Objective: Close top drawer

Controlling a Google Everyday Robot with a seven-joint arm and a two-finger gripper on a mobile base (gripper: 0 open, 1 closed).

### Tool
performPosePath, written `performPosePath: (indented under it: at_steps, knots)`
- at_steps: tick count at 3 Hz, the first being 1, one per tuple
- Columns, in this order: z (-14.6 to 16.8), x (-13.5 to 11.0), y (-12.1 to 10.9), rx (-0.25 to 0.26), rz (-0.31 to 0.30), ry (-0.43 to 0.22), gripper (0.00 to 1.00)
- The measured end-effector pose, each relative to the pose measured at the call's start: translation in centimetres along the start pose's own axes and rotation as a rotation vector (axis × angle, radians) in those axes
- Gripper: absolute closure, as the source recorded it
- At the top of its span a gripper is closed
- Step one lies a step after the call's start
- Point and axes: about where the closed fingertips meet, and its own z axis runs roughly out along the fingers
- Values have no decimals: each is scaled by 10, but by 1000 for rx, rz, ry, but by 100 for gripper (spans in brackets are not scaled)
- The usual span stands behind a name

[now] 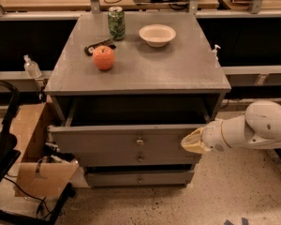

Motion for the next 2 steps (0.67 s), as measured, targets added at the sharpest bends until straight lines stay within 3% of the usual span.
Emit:
performPosePath:
  at_steps: [1,2]
  knots:
    - [12,-1,-36,11,1,-8,100]
    - [10,0,-33,11,1,-8,100]
